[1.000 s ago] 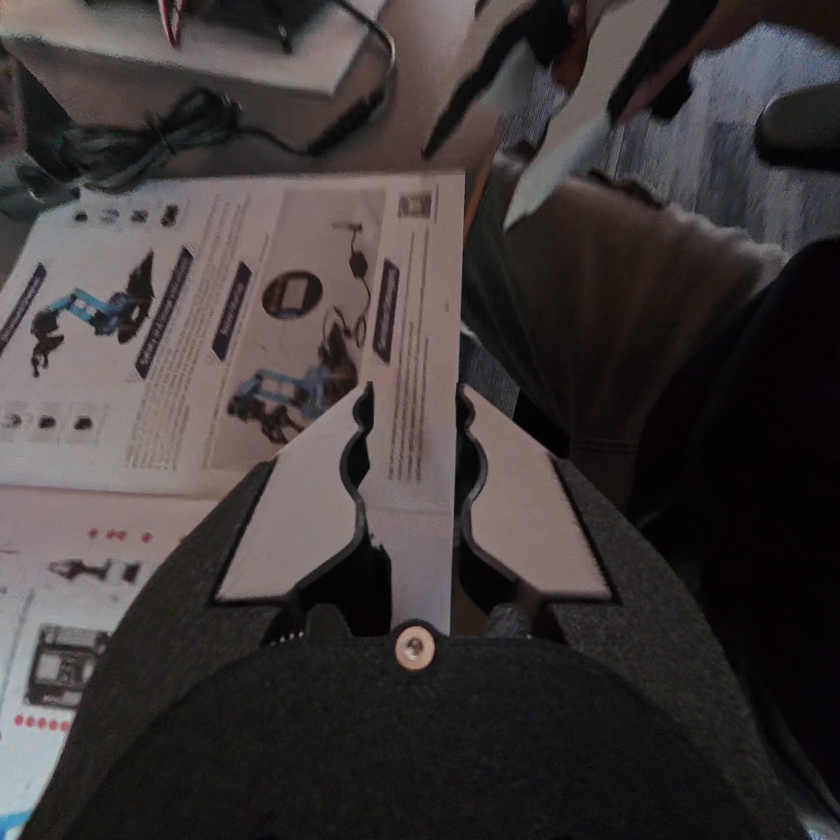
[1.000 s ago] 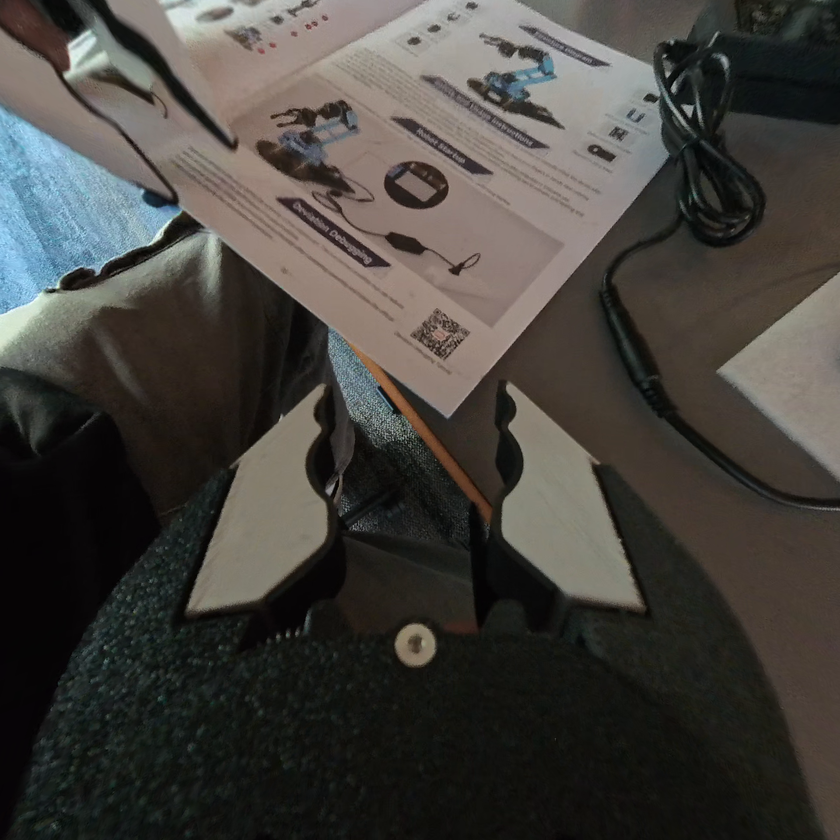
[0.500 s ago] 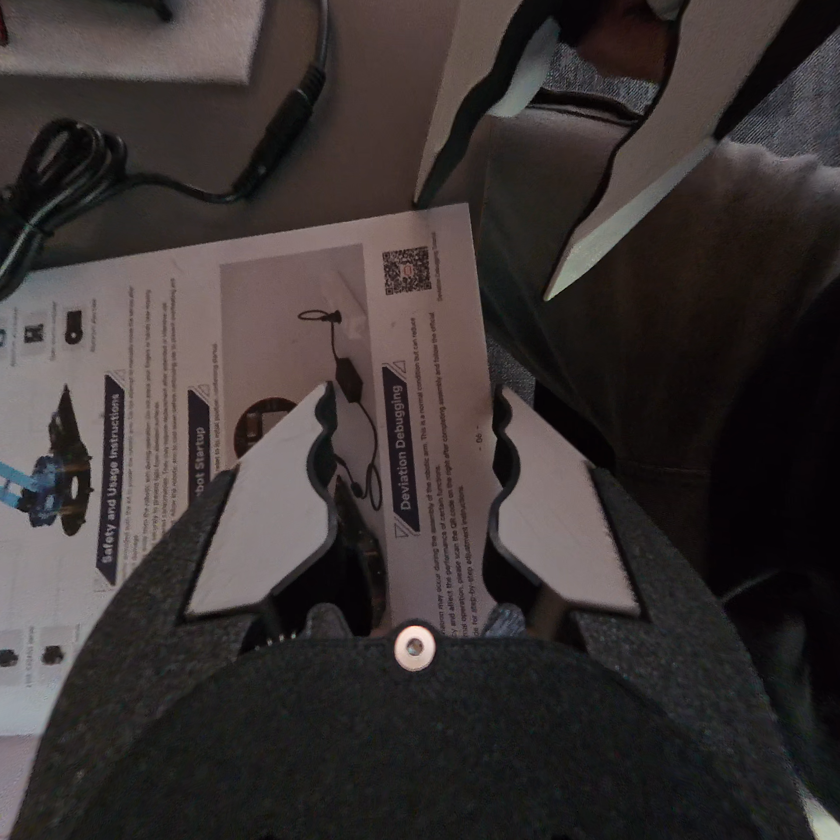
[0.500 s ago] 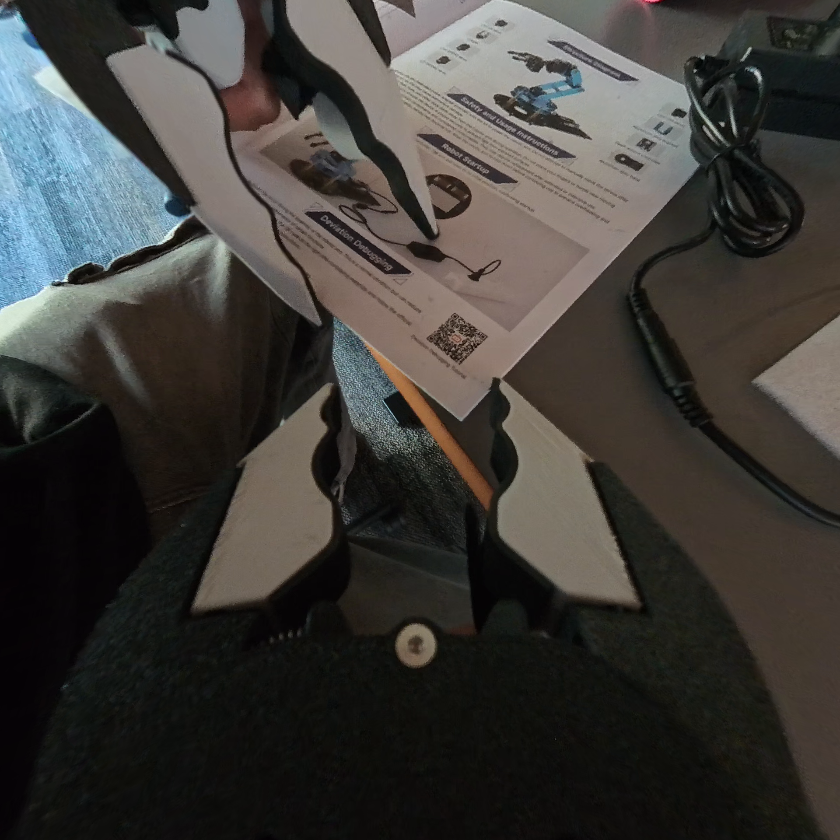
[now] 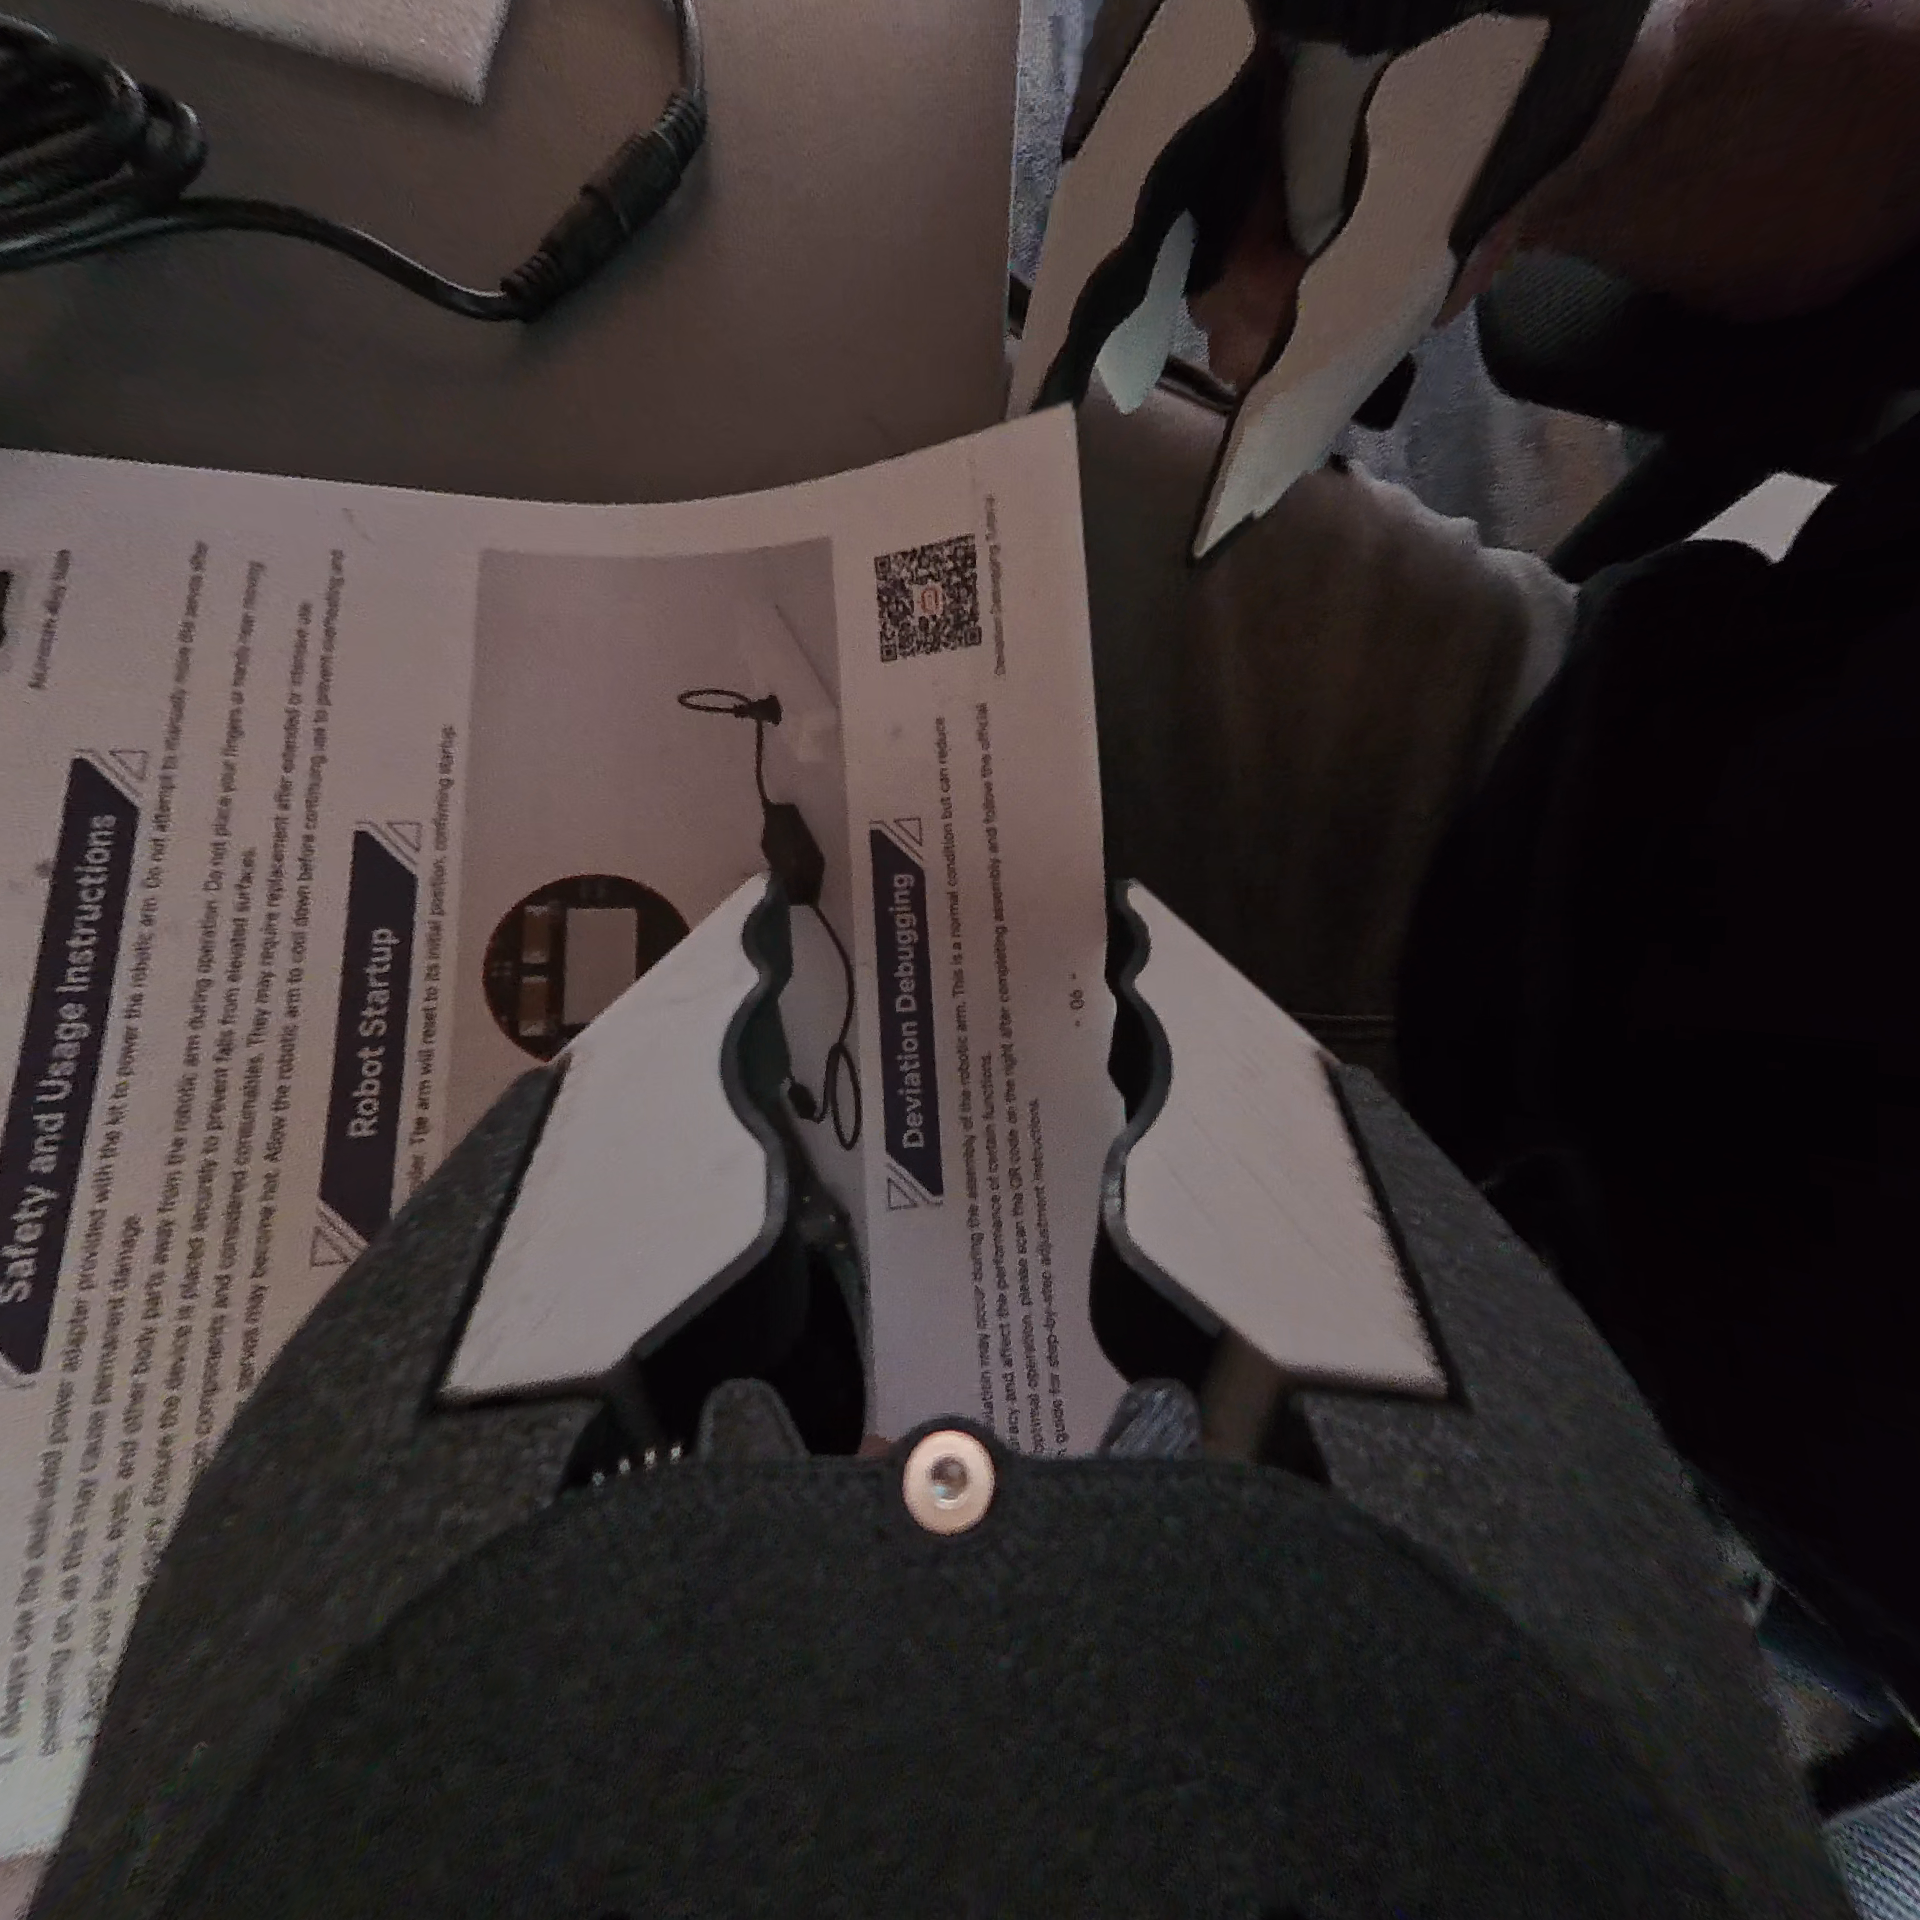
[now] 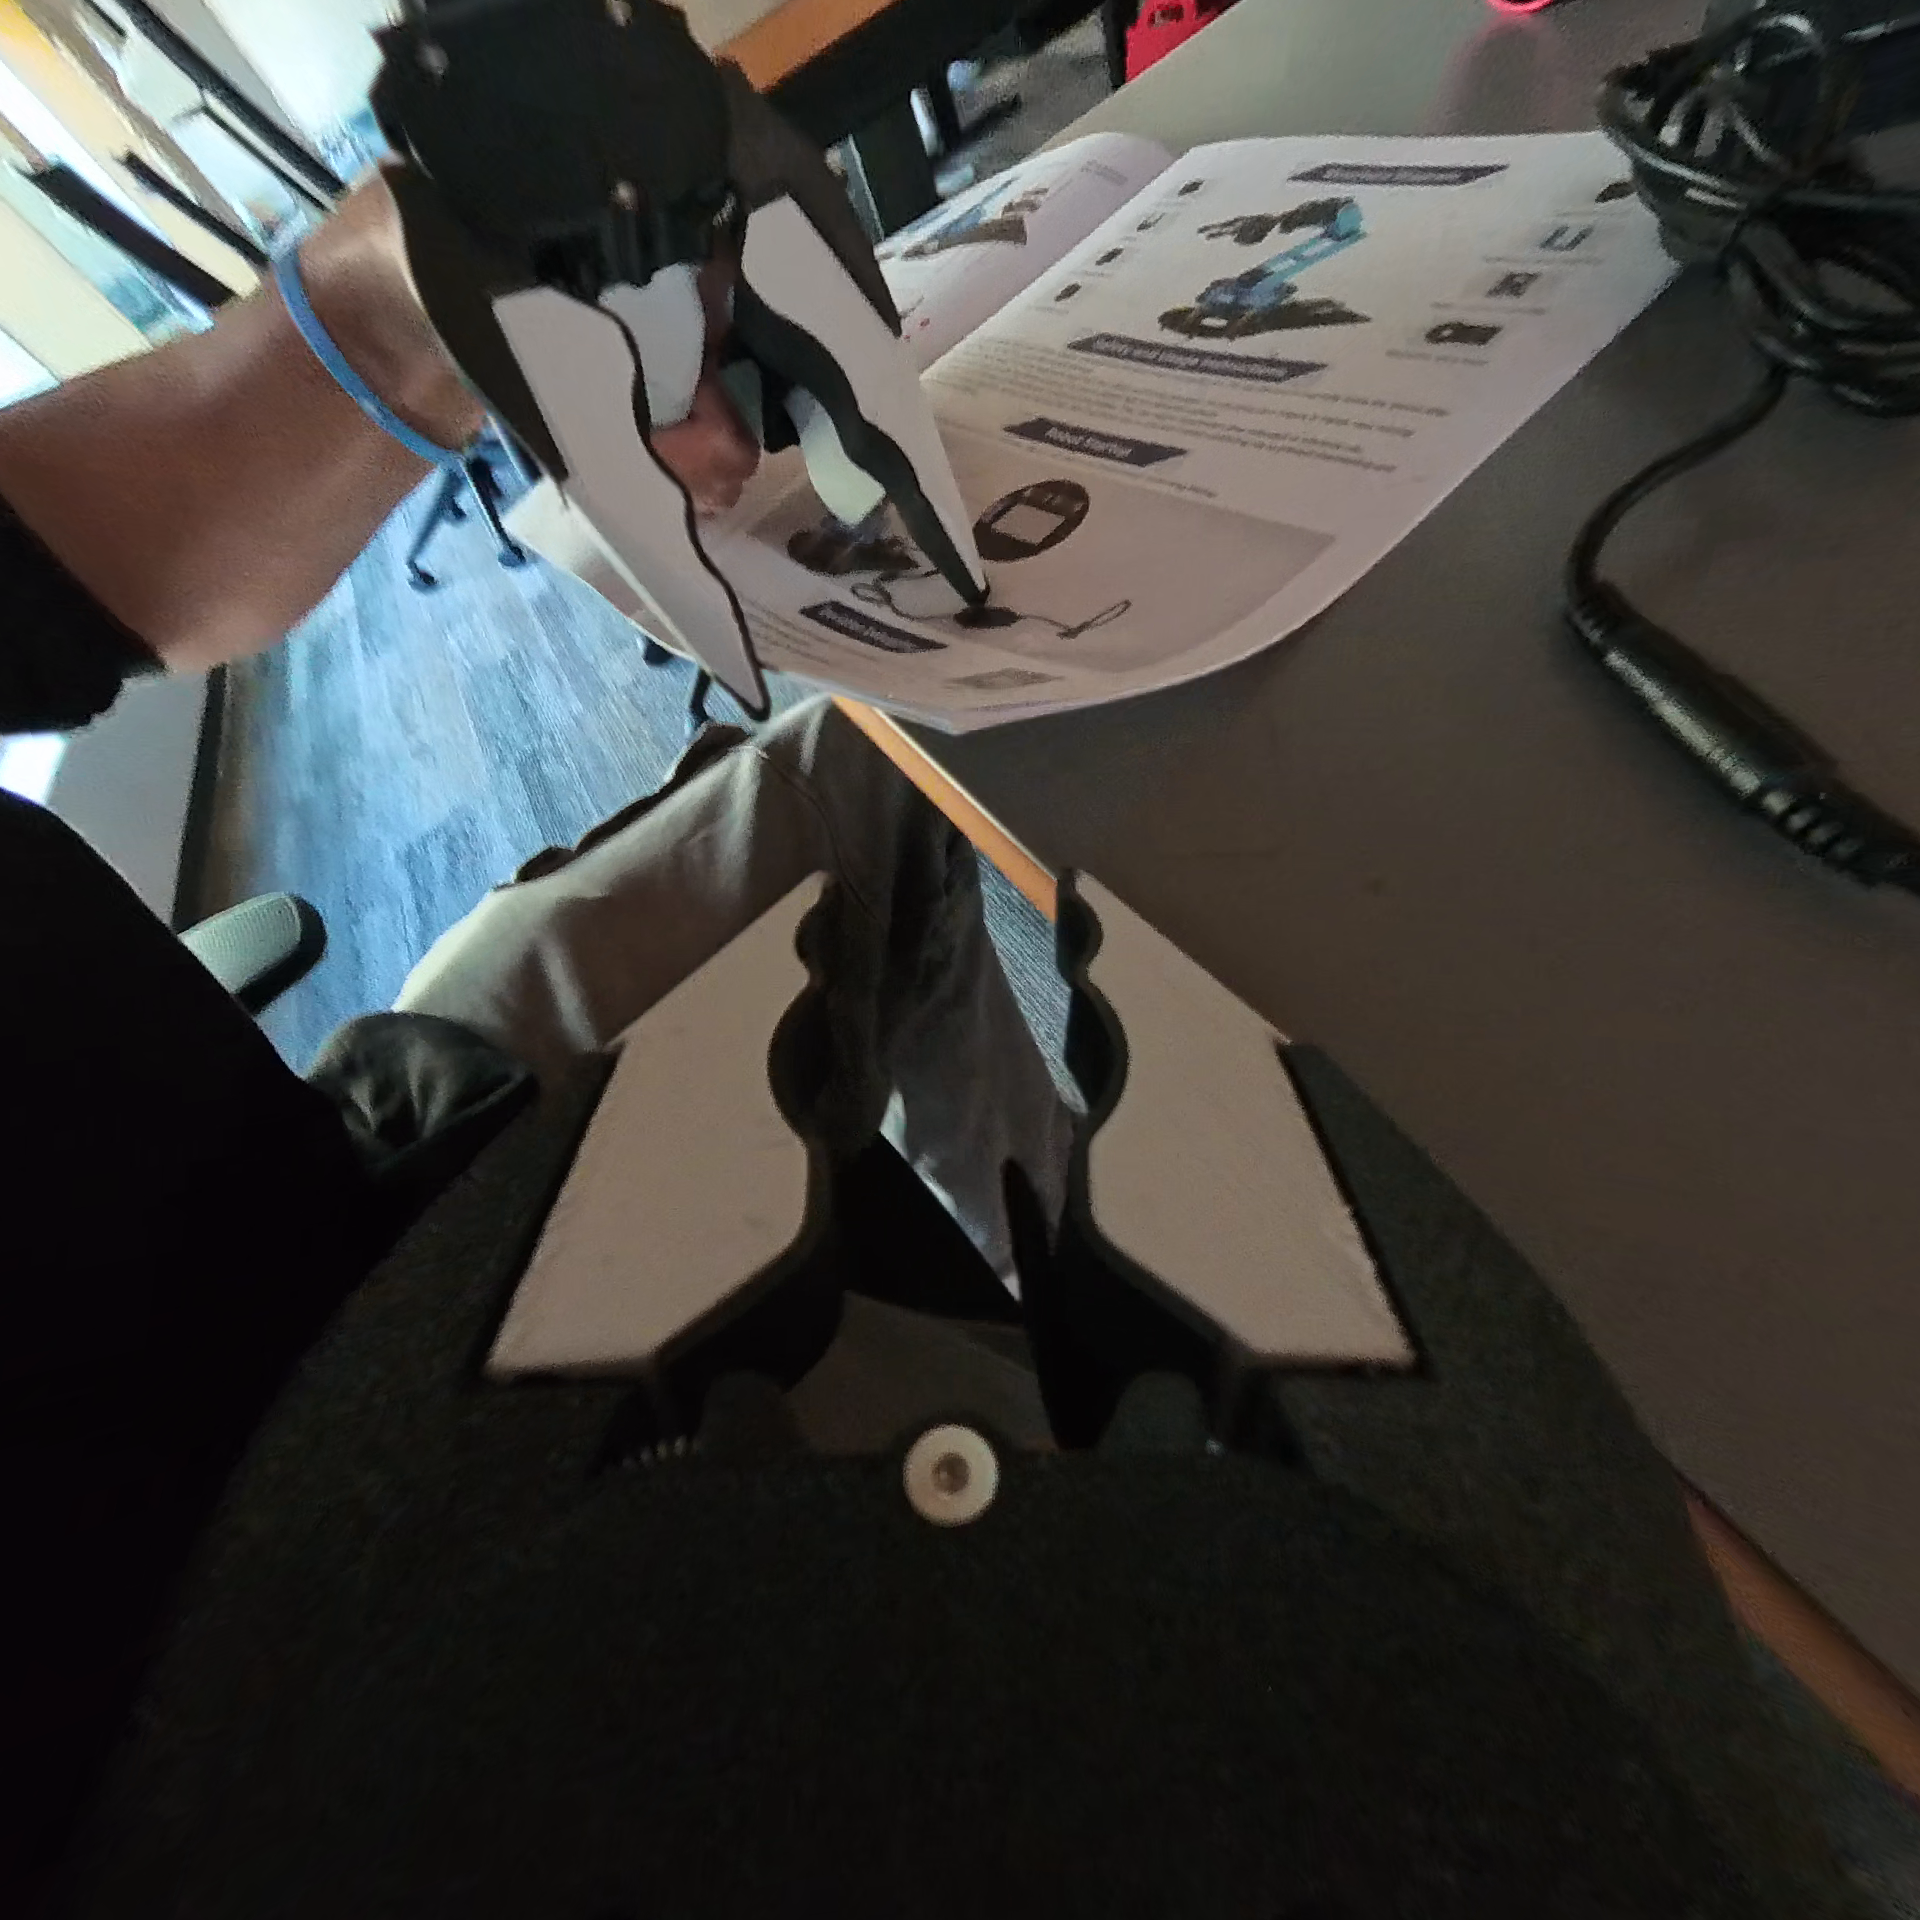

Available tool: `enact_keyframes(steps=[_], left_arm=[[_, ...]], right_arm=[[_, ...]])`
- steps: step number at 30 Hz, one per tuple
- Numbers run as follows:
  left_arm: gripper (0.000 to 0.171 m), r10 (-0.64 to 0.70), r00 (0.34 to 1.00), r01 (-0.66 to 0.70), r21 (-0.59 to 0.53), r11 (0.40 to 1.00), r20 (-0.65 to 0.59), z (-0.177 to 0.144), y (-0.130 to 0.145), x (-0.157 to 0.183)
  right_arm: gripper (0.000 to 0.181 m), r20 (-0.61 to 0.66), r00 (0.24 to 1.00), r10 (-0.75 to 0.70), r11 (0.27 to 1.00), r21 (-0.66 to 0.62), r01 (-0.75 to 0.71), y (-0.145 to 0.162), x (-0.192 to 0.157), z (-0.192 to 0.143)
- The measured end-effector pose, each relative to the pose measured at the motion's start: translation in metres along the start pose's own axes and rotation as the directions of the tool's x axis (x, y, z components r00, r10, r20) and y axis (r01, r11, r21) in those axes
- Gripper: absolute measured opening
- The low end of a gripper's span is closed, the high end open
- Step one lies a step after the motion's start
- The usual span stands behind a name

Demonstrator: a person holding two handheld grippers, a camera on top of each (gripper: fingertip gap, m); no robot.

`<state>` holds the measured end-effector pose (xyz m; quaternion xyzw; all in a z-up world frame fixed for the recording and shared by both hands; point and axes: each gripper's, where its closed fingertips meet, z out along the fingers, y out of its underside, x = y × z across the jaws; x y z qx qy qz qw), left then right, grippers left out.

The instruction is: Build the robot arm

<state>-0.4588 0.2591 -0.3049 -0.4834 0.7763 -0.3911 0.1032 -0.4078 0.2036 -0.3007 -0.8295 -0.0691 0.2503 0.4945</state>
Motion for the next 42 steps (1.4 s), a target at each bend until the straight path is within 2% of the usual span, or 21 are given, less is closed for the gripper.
enact_keyframes(steps=[8, 15, 19, 21, 24, 32, 34, 40, 42], left_arm=[[0.06, -0.02, 0.993, 0.02, 0.007, 1.0, -0.116, -0.005, -0.001, -0.001], [0.06, -0.023, 0.991, 0.024, 0.009, 1.0, -0.133, -0.006, -0.001, -0.001], [0.06, -0.036, 0.988, 0.04, 0.026, 0.999, -0.148, -0.007, -0.001, -0.001], [0.06, -0.049, 0.984, 0.055, 0.032, 0.998, -0.17, -0.009, -0.001, -0.002], [0.06, -0.064, 0.979, 0.072, 0.036, 0.997, -0.191, -0.009, -0.002, -0.002], [0.059, -0.081, 0.971, 0.092, 0.039, 0.995, -0.226, -0.011, -0.002, -0.003], [0.059, -0.08, 0.97, 0.091, 0.036, 0.995, -0.23, -0.011, -0.002, -0.003], [0.059, -0.079, 0.969, 0.09, 0.035, 0.995, -0.234, -0.011, -0.002, -0.003], [0.059, -0.078, 0.97, 0.088, 0.034, 0.995, -0.232, -0.011, -0.002, -0.003]], right_arm=[[0.041, 0.198, 0.961, 0.192, 0.977, 0.05, -0.206, -0.019, -0.011, 0.015], [0.04, 0.372, 0.849, 0.375, 0.902, 0.063, -0.426, -0.044, -0.02, 0.029], [0.018, 0.361, 0.859, 0.363, 0.908, 0.071, -0.413, -0.044, -0.017, 0.034], [0.016, 0.37, 0.852, 0.37, 0.902, 0.078, -0.426, -0.046, -0.016, 0.033], [0.027, 0.397, 0.835, 0.381, 0.893, 0.075, -0.444, -0.048, -0.017, 0.031], [0.026, 0.373, 0.822, 0.431, 0.859, 0.108, -0.5, -0.05, 0.001, 0.027], [0.033, 0.388, 0.81, 0.44, 0.845, 0.125, -0.52, -0.054, 0.002, 0.024], [0.035, 0.395, 0.8, 0.452, 0.834, 0.131, -0.536, -0.057, 0.003, 0.023], [0.03, 0.369, 0.814, 0.449, 0.842, 0.128, -0.523, -0.055, 0.005, 0.025]])
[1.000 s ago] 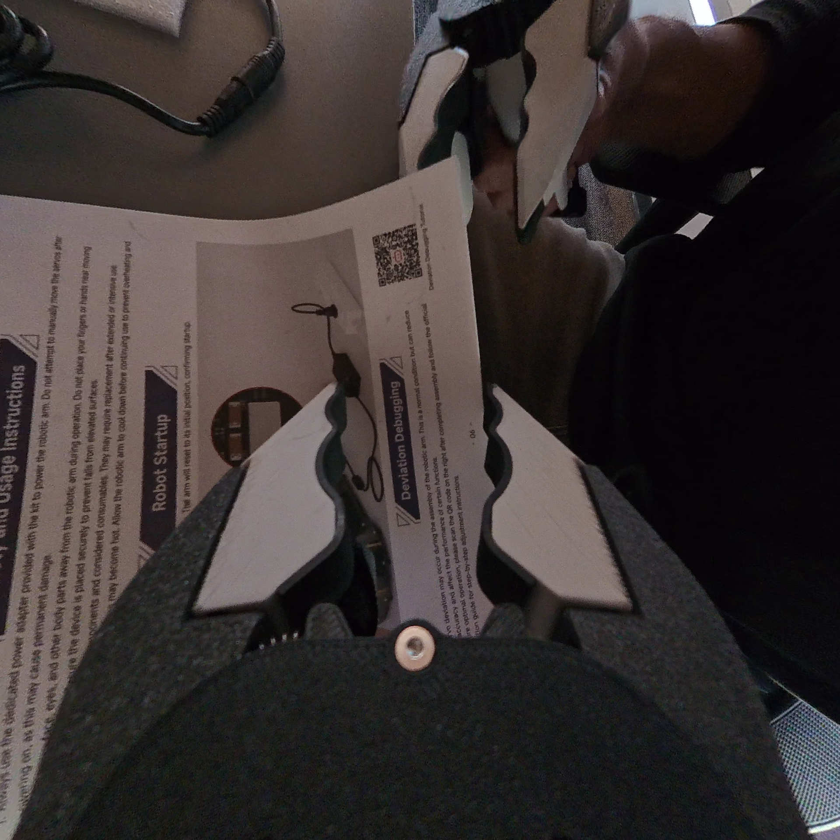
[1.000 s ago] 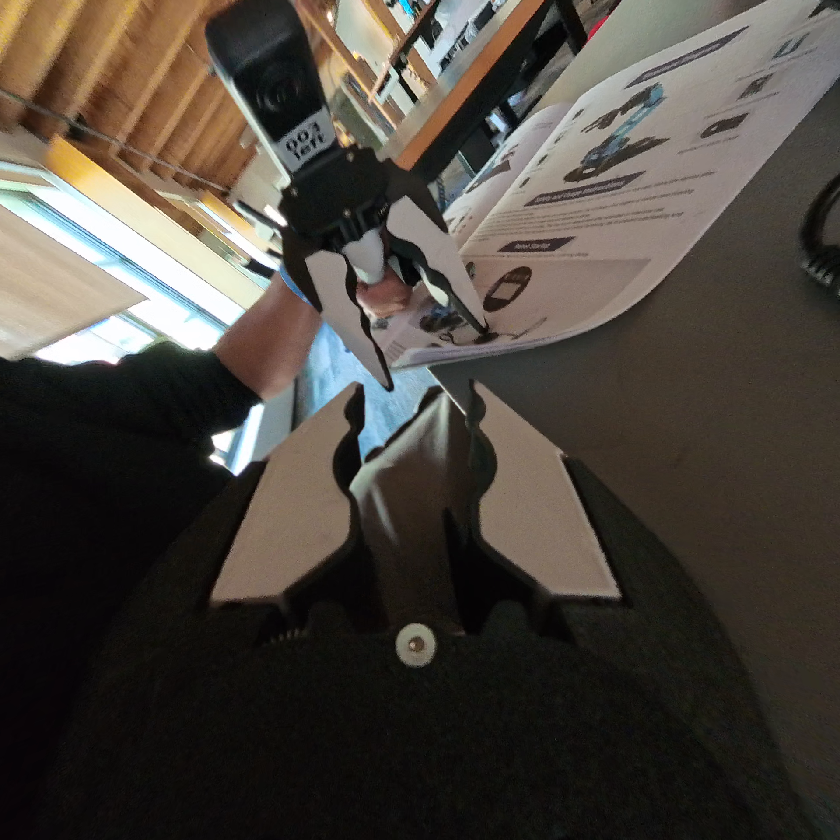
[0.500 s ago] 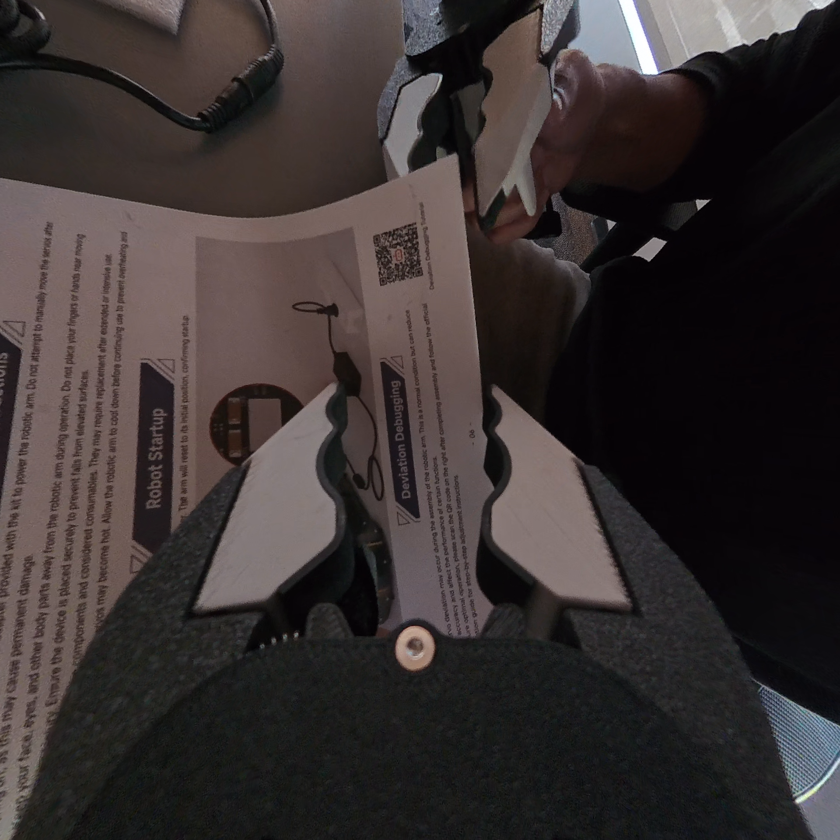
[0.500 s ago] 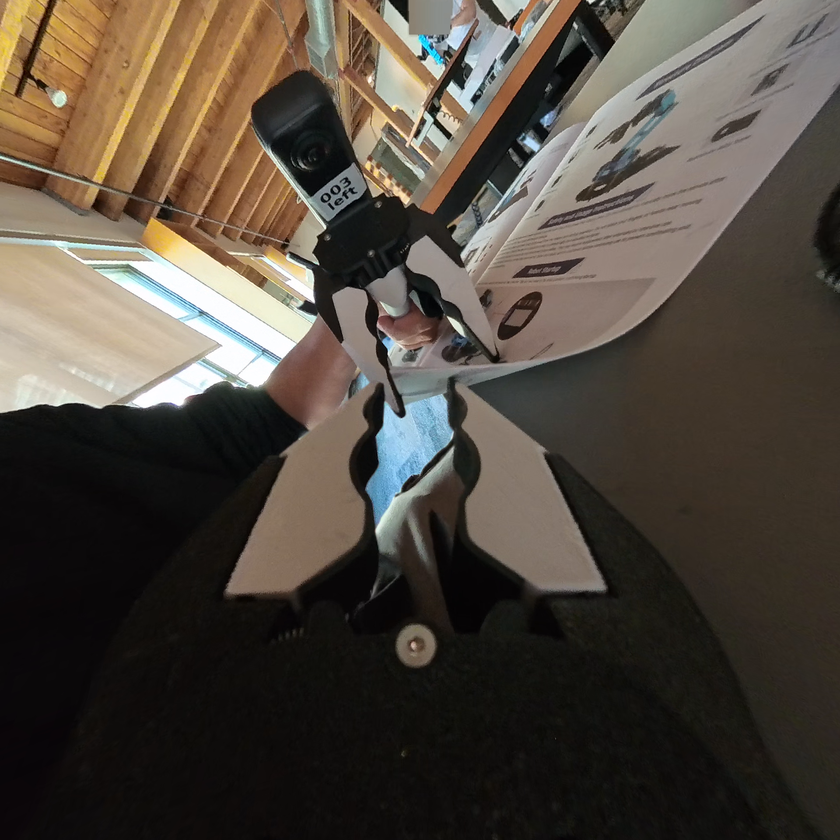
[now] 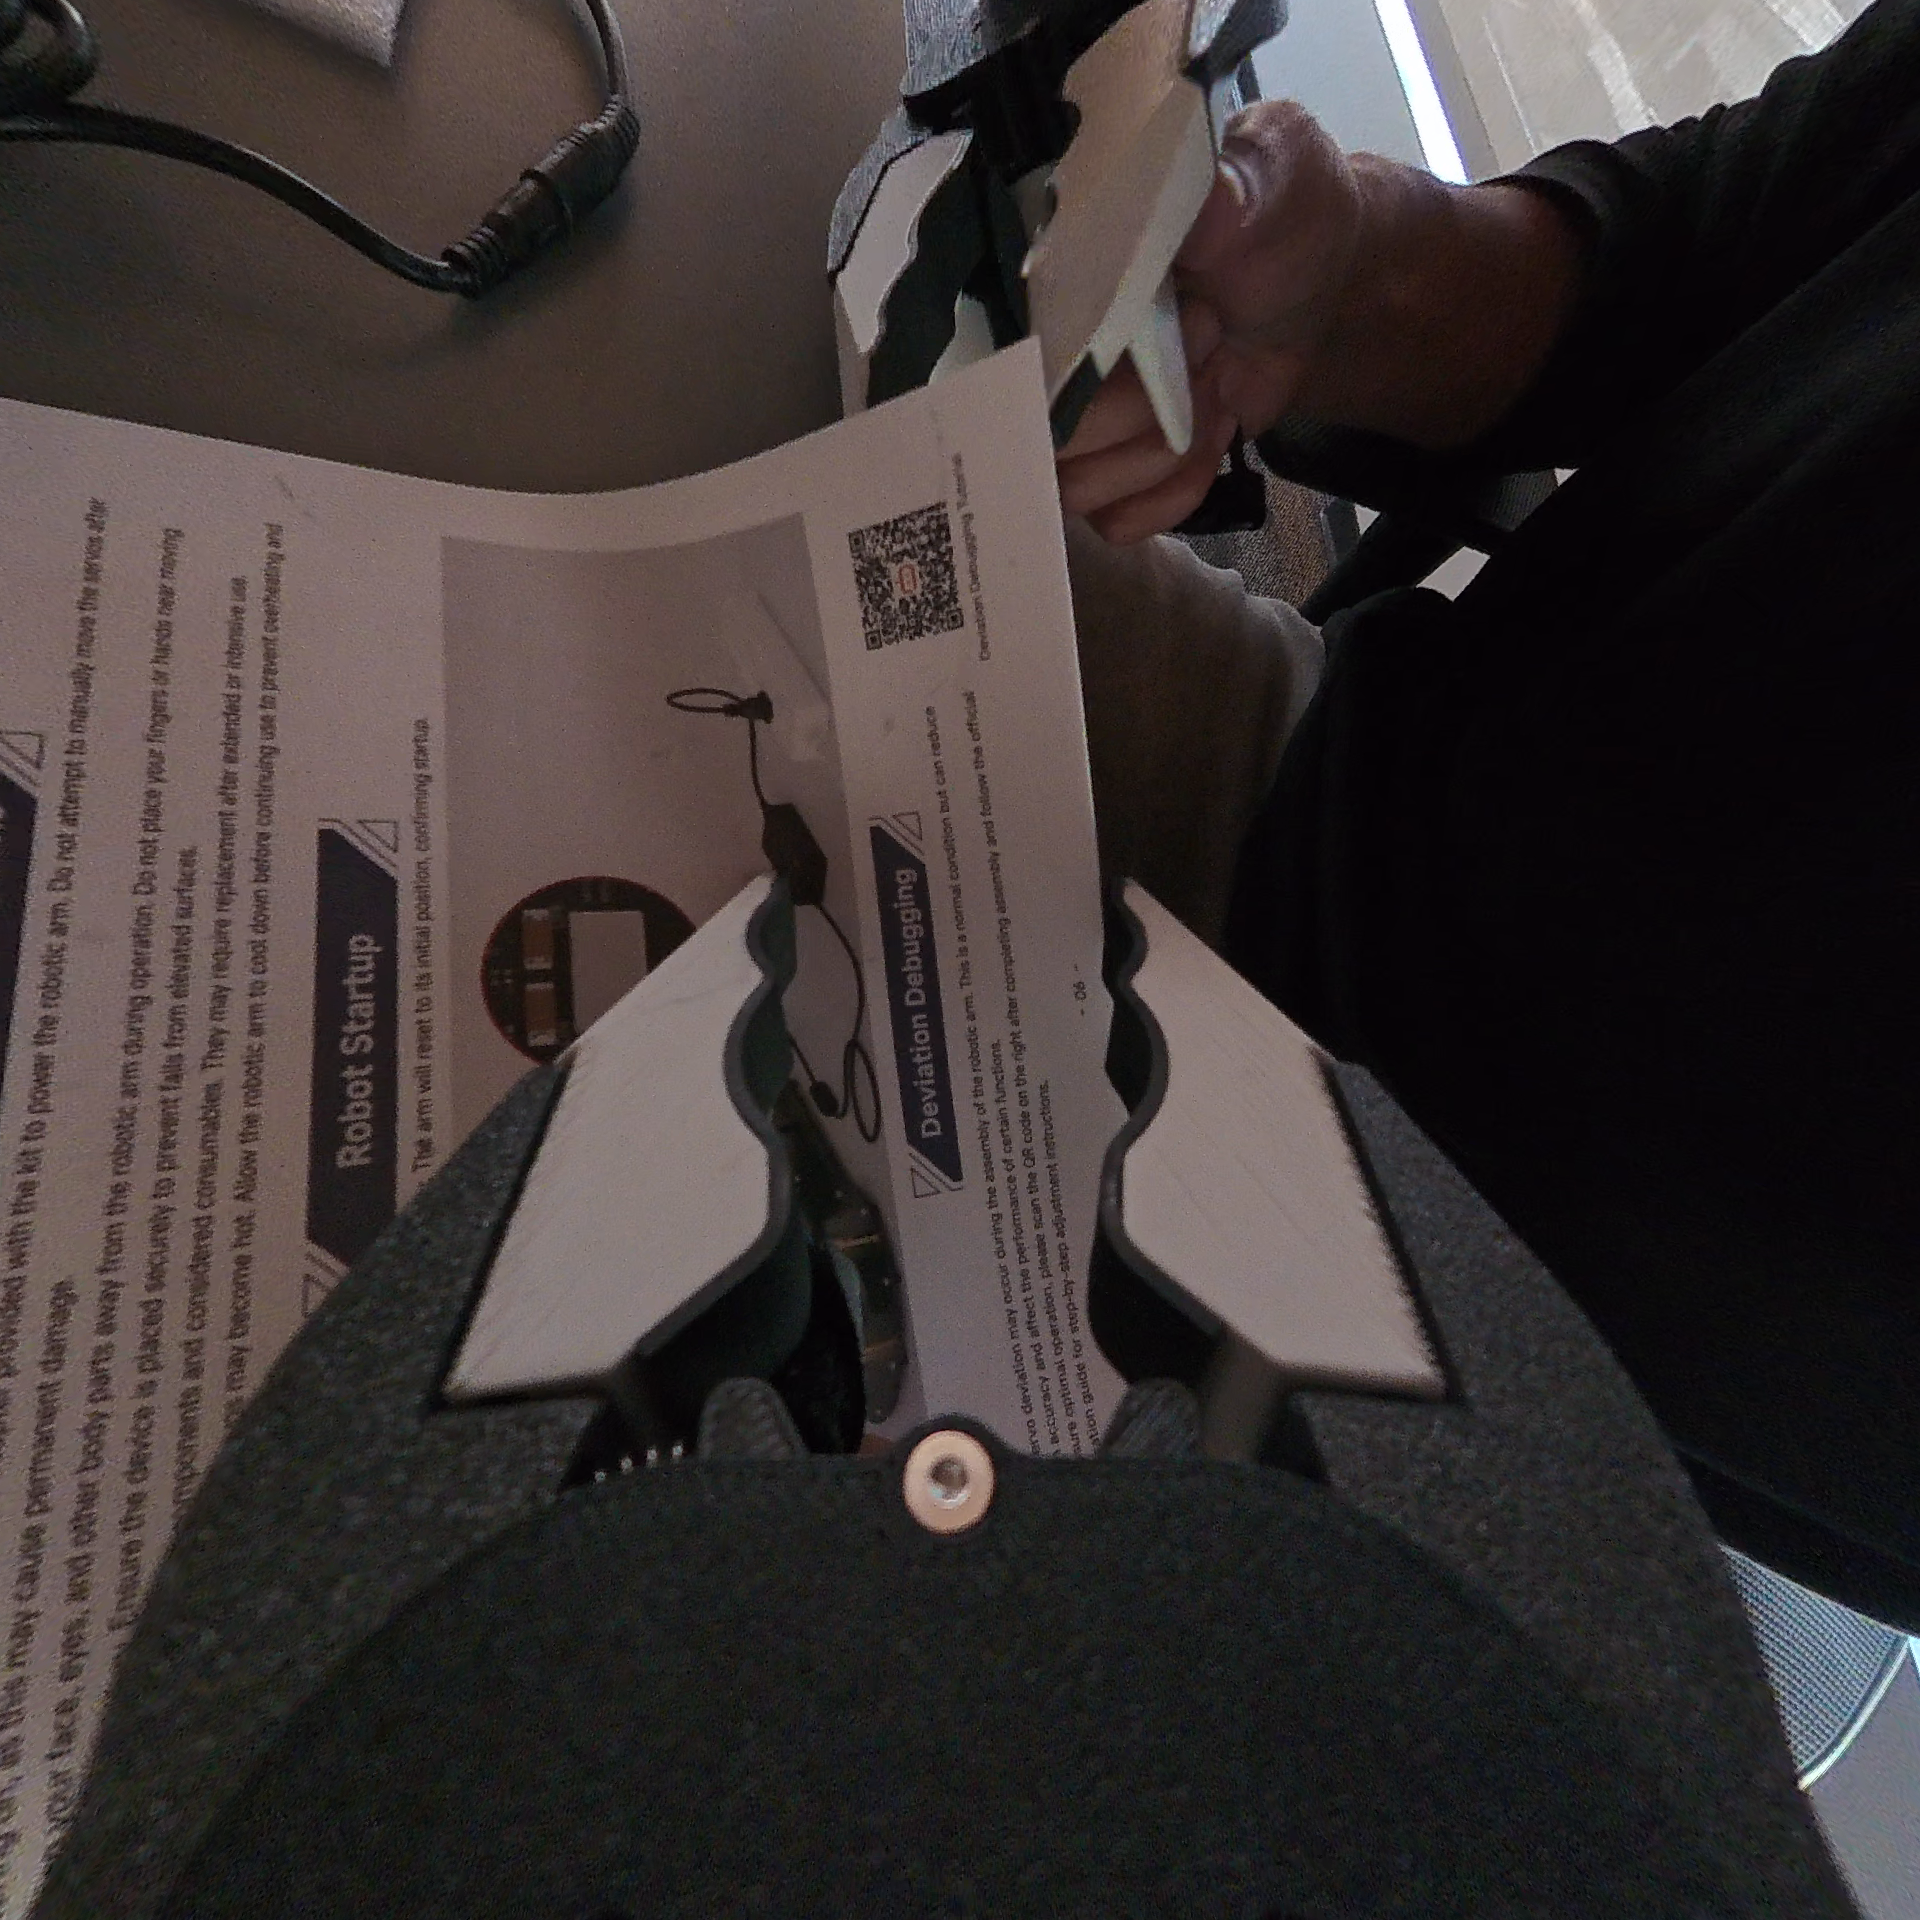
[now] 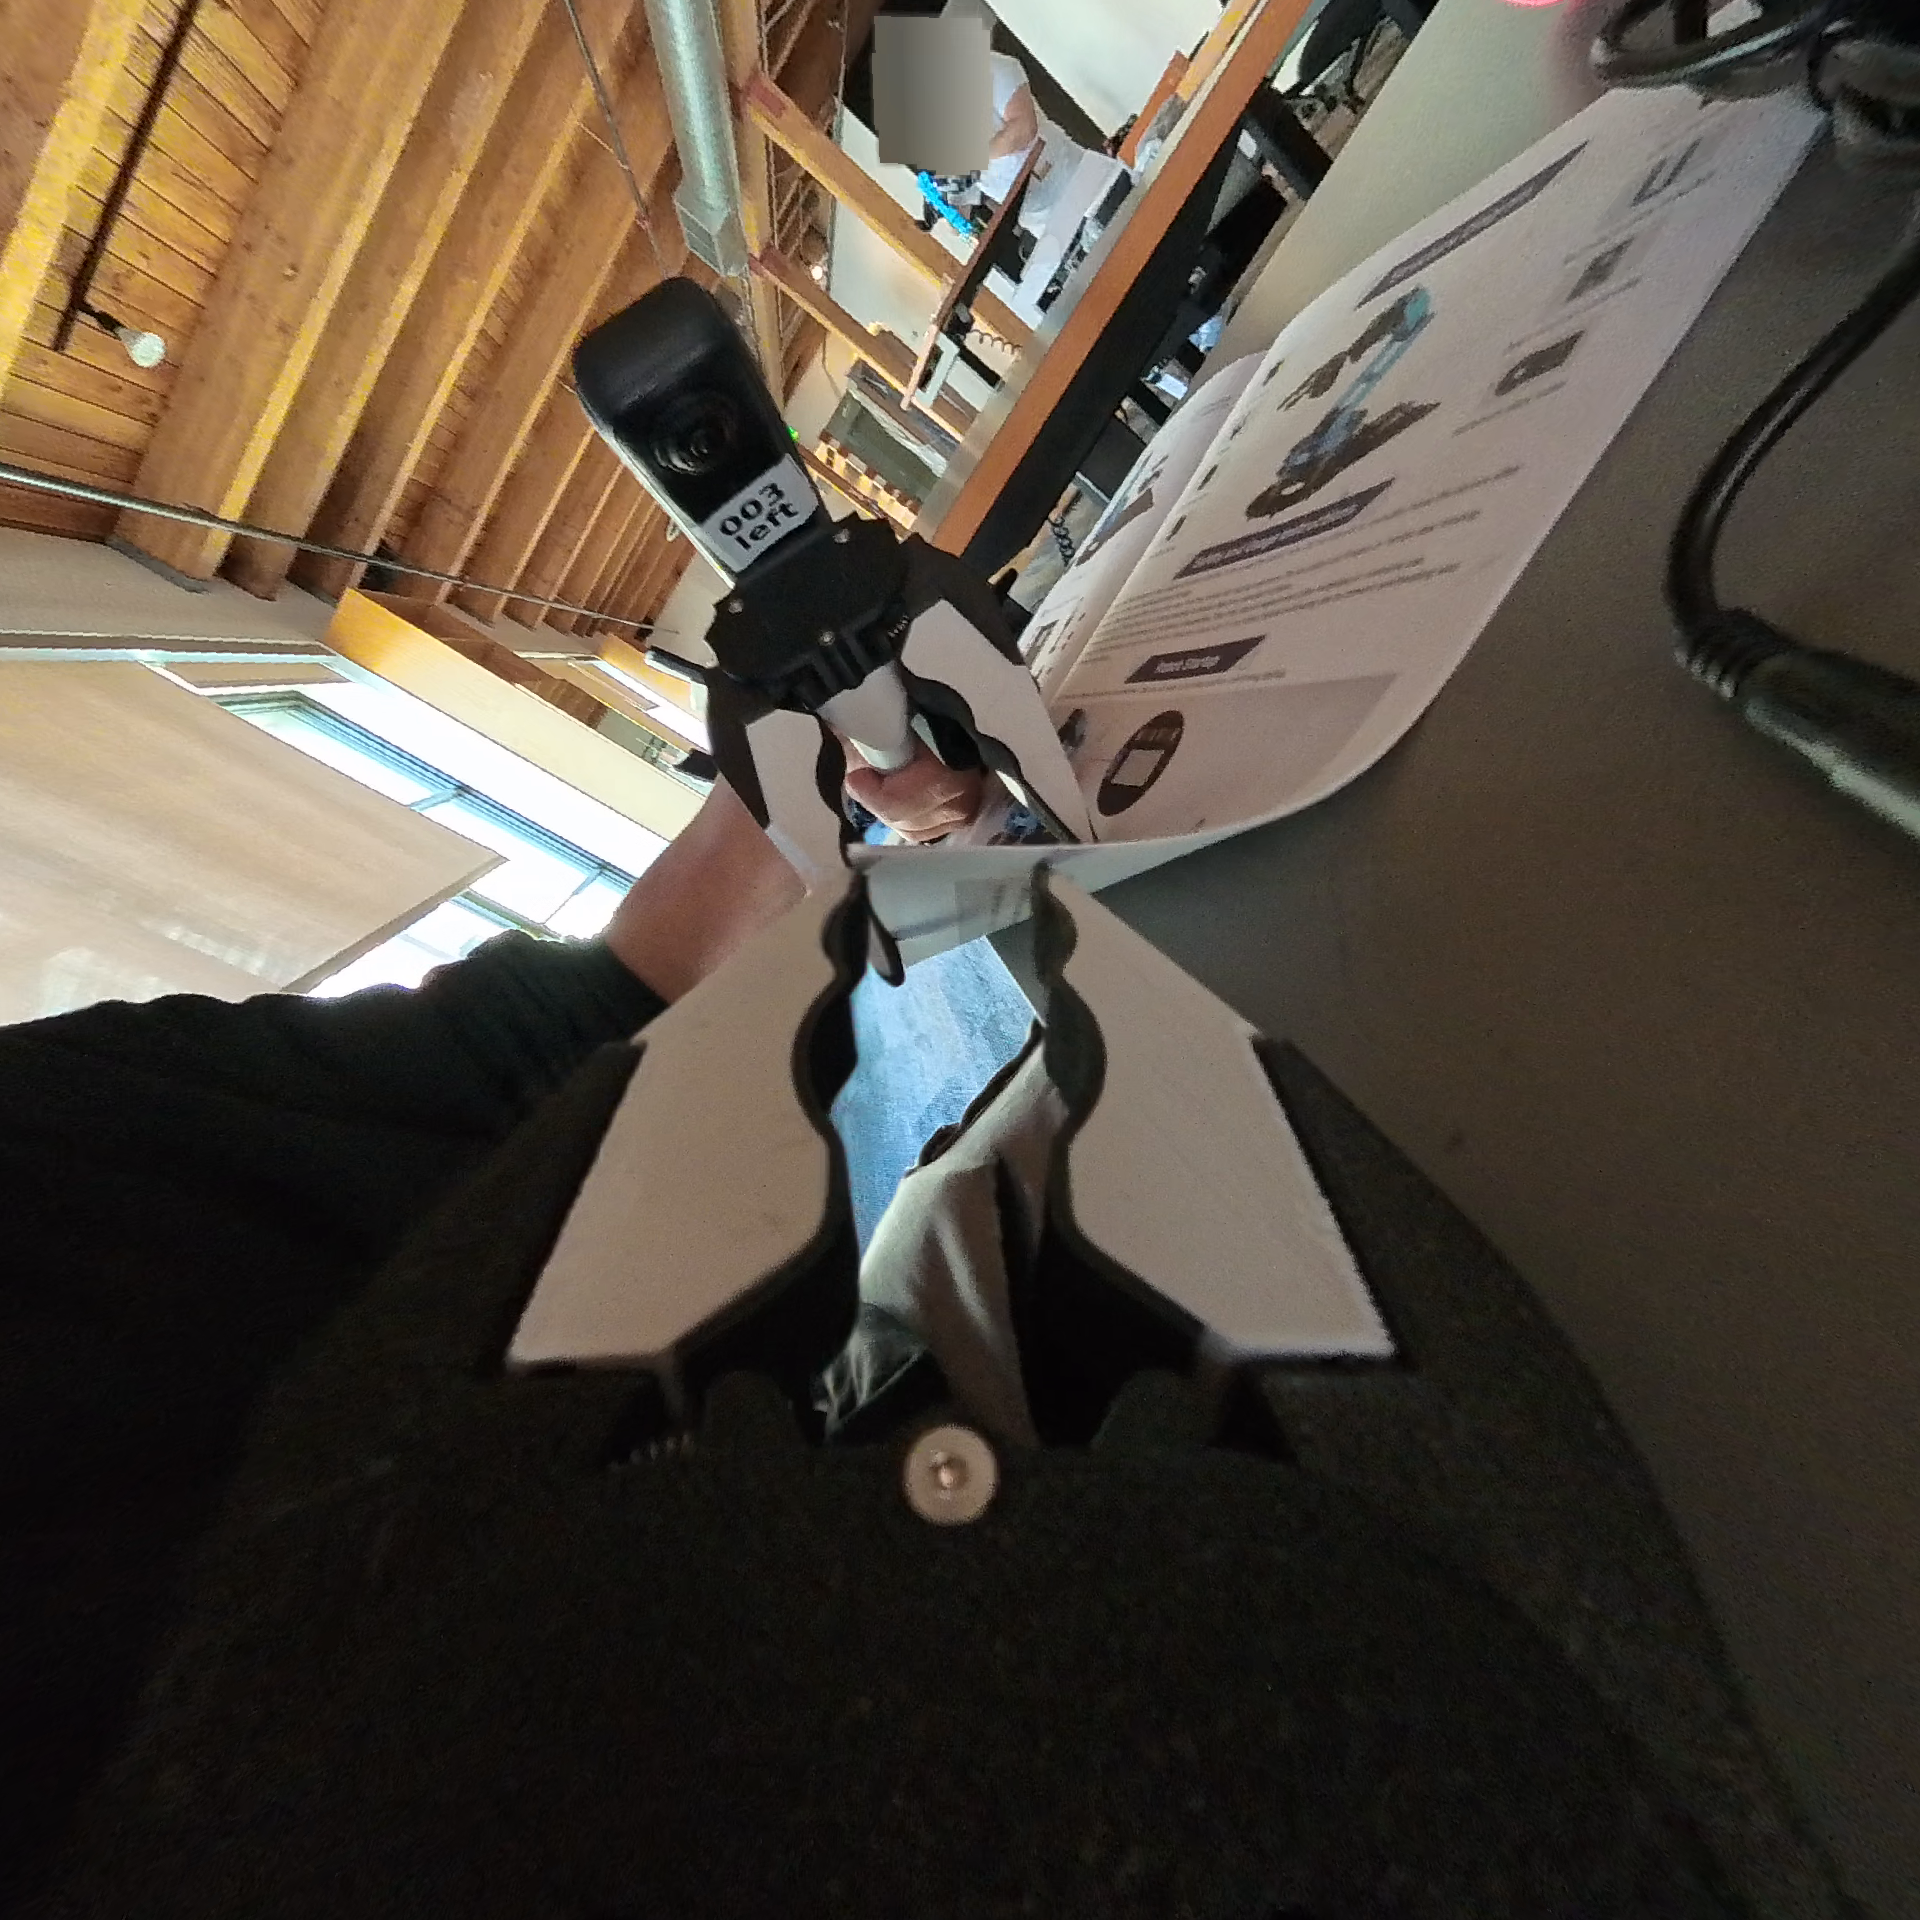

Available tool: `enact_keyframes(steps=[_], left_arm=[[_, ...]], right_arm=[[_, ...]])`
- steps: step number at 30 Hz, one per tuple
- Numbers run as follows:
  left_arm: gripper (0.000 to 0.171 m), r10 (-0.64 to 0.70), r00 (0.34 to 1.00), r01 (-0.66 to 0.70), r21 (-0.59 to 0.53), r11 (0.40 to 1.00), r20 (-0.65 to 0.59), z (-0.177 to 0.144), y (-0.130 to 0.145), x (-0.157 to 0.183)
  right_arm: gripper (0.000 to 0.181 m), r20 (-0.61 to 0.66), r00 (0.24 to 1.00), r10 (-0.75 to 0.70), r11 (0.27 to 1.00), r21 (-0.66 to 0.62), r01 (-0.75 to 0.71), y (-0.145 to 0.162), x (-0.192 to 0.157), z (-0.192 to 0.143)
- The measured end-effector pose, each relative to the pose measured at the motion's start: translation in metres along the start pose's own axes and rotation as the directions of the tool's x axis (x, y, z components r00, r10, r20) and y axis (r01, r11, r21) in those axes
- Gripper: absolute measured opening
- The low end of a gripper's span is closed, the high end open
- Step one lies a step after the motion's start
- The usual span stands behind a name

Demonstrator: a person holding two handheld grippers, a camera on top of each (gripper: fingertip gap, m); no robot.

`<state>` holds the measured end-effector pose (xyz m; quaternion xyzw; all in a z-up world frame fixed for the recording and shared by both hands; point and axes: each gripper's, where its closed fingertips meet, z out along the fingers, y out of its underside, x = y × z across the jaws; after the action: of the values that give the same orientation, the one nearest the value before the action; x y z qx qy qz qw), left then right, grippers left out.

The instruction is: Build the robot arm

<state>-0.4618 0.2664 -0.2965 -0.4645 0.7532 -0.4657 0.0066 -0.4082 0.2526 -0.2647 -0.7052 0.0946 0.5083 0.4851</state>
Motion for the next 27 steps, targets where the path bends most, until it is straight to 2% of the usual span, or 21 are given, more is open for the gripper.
enact_keyframes(steps=[2, 10, 14, 16, 17, 20, 22, 24, 27], left_arm=[[0.059, 0.0, 1.0, 0.0, 0.0, 1.0, 0.0, 0.0, 0.0, 0.0], [0.059, -0.004, 1.0, 0.004, 0.0, 1.0, -0.003, 0.0, 0.0, 0.0], [0.059, 0.002, 1.0, -0.002, 0.0, 1.0, 0.004, 0.001, 0.0, 0.0], [0.06, 0.0, 1.0, 0.0, 0.003, 1.0, 0.002, 0.0, 0.0, 0.0], [0.059, -0.004, 1.0, 0.004, 0.007, 1.0, -0.001, 0.0, -0.001, 0.0], [0.06, -0.026, 0.999, 0.027, 0.036, 0.999, -0.031, -0.004, -0.004, 0.002], [0.056, -0.049, 0.998, 0.051, 0.037, 0.998, -0.041, -0.006, -0.003, -0.001], [0.054, -0.073, 0.996, 0.075, 0.036, 0.997, -0.055, -0.006, -0.002, -0.003], [0.044, -0.088, 0.996, 0.089, 0.031, 0.996, -0.028, -0.006, -0.002, -0.009]], right_arm=[[0.027, -0.003, 1.0, 0.002, 1.0, 0.024, -0.001, -0.004, 0.0, -0.001], [0.04, 0.021, 0.998, 0.055, 0.998, 0.029, -0.056, -0.007, -0.003, -0.001], [0.02, -0.031, 0.997, 0.067, 0.997, 0.039, -0.066, -0.006, 0.007, -0.001], [0.019, -0.034, 0.997, 0.067, 0.997, 0.049, -0.065, -0.006, 0.008, -0.003], [0.022, -0.029, 0.998, 0.062, 0.997, 0.038, -0.061, -0.004, 0.006, -0.003], [0.05, -0.017, 1.0, 0.019, 1.0, -0.022, -0.019, 0.004, -0.001, -0.002], [0.051, -0.03, 0.999, -0.017, 0.997, -0.076, 0.014, 0.013, -0.002, 0.0], [0.052, -0.036, 0.999, -0.026, 0.997, -0.073, 0.024, 0.013, -0.002, 0.001], [0.04, -0.04, 0.999, -0.012, 0.997, -0.071, 0.01, 0.012, 0.001, 0.0]])
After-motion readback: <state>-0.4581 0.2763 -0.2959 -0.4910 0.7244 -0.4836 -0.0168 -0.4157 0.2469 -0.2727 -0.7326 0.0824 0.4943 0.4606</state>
